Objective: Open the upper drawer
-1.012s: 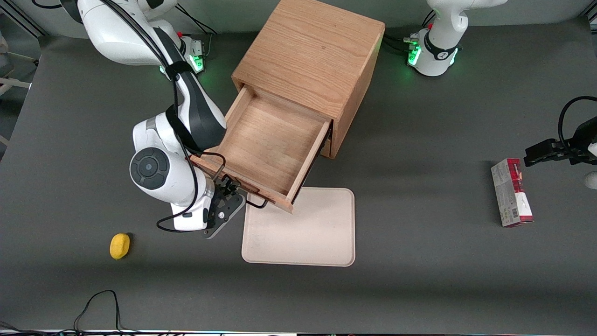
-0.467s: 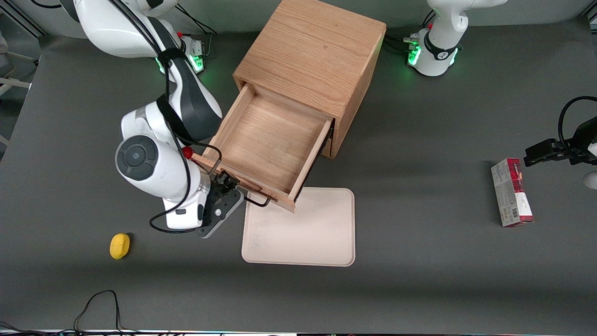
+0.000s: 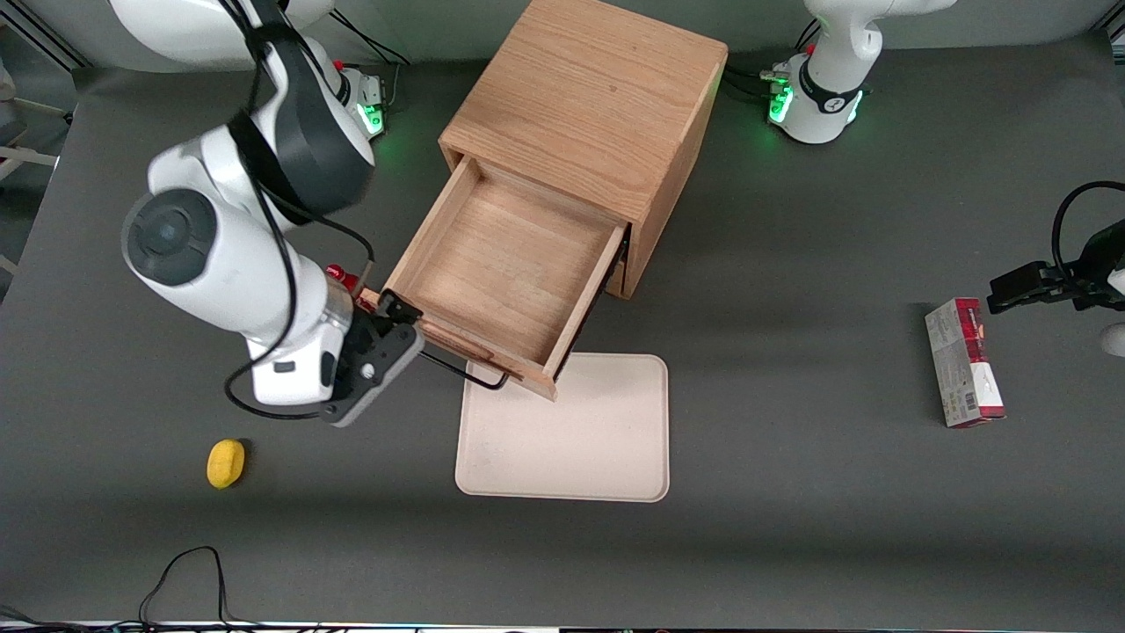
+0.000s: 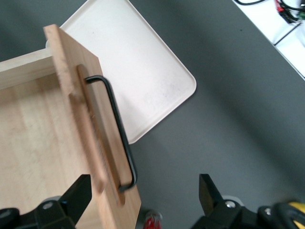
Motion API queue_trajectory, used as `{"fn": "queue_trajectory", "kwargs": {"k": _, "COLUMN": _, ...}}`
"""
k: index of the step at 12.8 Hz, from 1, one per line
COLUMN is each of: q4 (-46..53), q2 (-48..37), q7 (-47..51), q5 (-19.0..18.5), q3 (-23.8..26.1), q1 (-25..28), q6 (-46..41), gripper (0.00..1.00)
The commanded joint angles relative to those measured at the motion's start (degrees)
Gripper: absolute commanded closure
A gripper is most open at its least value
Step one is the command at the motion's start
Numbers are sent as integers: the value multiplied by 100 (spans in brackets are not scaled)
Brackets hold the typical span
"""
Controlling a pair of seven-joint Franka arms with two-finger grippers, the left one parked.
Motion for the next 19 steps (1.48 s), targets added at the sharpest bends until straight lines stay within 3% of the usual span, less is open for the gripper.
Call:
{"fn": "queue_trajectory", "kwargs": {"k": 1, "q4": -98, "q2": -440, "q7": 228, "q5": -203, "q3": -280, "q1": 32, "q6": -505, "gripper": 0}}
{"fn": "queue_trajectory", "kwargs": {"k": 4, "q4": -124, "q2": -713, "q7": 902, "q5": -660, "q3": -491, "q1": 15, "q6": -953, "gripper": 0}}
{"fn": "queue_trajectory", "kwargs": {"k": 6, "q4": -150, "q2": -845, "q7": 1492, "q5": -687, "q3": -667, "q1": 15, "q6": -1243, "gripper": 0}}
{"fn": "queue_trajectory", "kwargs": {"k": 9, "q4": -667, "q2": -1292, "q7": 1626, "q5": -679, "q3": -976, "q1": -63, "q6": -1175, "gripper": 0}}
{"fn": "queue_trajectory", "kwargs": {"k": 11, "q4": -1115, "q2": -1635, "q7": 1644, "q5": -600, "q3": -819, "q1": -667, "q6": -868, "gripper": 0}}
{"fn": "queue_trajectory", "kwargs": {"k": 14, "q4": -2081, "q2": -2303, "q7": 1635, "q5": -608, "q3": -195, "q1": -1652, "q6": -402, "gripper": 0}}
{"fn": "queue_trajectory", "kwargs": {"k": 19, "q4": -2944, "q2": -2813, "q7": 1626, "q5": -608, "q3": -132, "q1": -2226, "q6": 45, "gripper": 0}}
